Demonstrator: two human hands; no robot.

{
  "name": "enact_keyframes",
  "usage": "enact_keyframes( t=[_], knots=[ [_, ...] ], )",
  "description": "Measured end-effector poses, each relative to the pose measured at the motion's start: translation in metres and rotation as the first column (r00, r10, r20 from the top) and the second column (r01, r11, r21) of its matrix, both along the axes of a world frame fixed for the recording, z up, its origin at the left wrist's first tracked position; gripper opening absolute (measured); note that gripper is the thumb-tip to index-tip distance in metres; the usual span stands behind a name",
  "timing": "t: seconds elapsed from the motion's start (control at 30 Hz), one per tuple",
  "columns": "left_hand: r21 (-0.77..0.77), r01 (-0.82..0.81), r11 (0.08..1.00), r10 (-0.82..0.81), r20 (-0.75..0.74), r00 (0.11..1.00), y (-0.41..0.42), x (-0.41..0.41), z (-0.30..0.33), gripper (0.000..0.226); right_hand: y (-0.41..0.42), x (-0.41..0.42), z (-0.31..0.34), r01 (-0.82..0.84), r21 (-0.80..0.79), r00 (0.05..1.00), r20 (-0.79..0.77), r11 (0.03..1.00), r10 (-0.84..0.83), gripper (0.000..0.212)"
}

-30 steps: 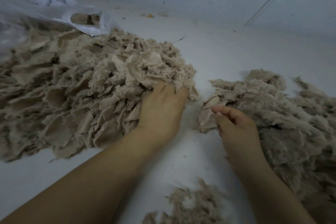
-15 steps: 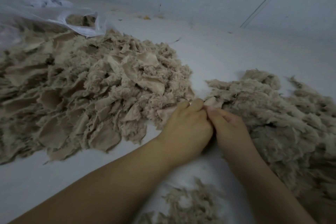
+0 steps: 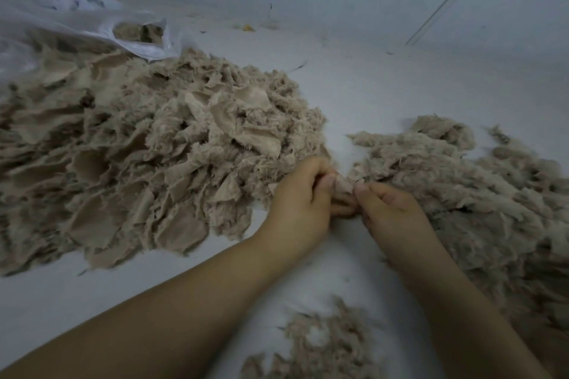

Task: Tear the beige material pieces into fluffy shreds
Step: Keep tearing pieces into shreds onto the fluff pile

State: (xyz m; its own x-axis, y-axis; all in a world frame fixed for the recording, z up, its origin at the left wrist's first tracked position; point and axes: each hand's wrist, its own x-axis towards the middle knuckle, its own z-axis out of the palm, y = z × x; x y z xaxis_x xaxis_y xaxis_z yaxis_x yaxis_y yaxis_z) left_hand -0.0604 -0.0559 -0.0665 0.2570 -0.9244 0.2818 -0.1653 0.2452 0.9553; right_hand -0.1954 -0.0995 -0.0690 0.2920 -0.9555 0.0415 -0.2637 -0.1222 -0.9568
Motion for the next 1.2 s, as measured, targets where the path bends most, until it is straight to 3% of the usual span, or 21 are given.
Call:
enact_keyframes(
  t=[0.07,0.2,0.3,0.53,0.63,0.73,0.8,0.87,0.97,1.2],
  knots=[
    [0.038,0.016,0.999,-0.01,-0.158,0.987,-0.002,0.001,0.001,0.02,-0.001,0.001,-0.002,0.01,-0.031,1.0,-0.019,0.999,-0.01,0.042],
    [0.053,-0.062,0.997,0.072,-0.214,0.974,-0.002,0.002,0.003,0.016,-0.002,0.004,-0.007,0.058,-0.055,0.996,-0.061,0.997,-0.061,0.038],
    [-0.012,-0.106,0.994,0.103,-0.167,0.981,0.001,0.0,0.01,0.022,-0.002,0.005,-0.006,0.056,-0.067,0.994,-0.086,0.996,-0.061,0.03],
    [-0.176,-0.02,0.984,0.004,-0.095,0.996,0.014,-0.002,0.015,0.014,-0.004,0.0,-0.011,0.09,-0.127,0.979,-0.169,0.988,-0.111,0.031],
    [-0.226,0.021,0.974,-0.053,-0.135,0.989,0.014,0.005,0.015,0.018,-0.009,-0.003,-0.015,0.141,-0.085,0.977,-0.147,0.986,-0.152,0.024],
    [-0.119,0.125,0.985,-0.149,-0.215,0.965,0.012,0.012,0.009,0.024,-0.009,-0.002,-0.018,0.159,-0.101,0.979,-0.109,0.982,-0.17,0.016],
    [-0.08,0.201,0.976,-0.215,-0.273,0.937,0.009,0.015,0.005,0.029,-0.007,0.001,-0.016,0.146,-0.107,0.989,0.019,0.984,-0.145,0.015],
    [-0.087,0.245,0.965,-0.261,-0.318,0.912,0.005,0.016,0.005,0.031,-0.003,0.002,-0.011,0.082,-0.111,0.991,0.117,0.99,-0.069,0.021],
    [-0.11,0.267,0.957,-0.289,-0.375,0.881,0.003,0.017,0.005,0.031,0.001,0.005,-0.009,-0.026,-0.16,0.999,0.038,0.987,0.032,0.044],
    [0.024,0.093,0.995,-0.074,-0.426,0.902,-0.001,0.021,0.006,0.026,0.001,0.003,-0.006,-0.095,-0.111,0.975,0.191,0.989,0.115,0.029]
  ],
)
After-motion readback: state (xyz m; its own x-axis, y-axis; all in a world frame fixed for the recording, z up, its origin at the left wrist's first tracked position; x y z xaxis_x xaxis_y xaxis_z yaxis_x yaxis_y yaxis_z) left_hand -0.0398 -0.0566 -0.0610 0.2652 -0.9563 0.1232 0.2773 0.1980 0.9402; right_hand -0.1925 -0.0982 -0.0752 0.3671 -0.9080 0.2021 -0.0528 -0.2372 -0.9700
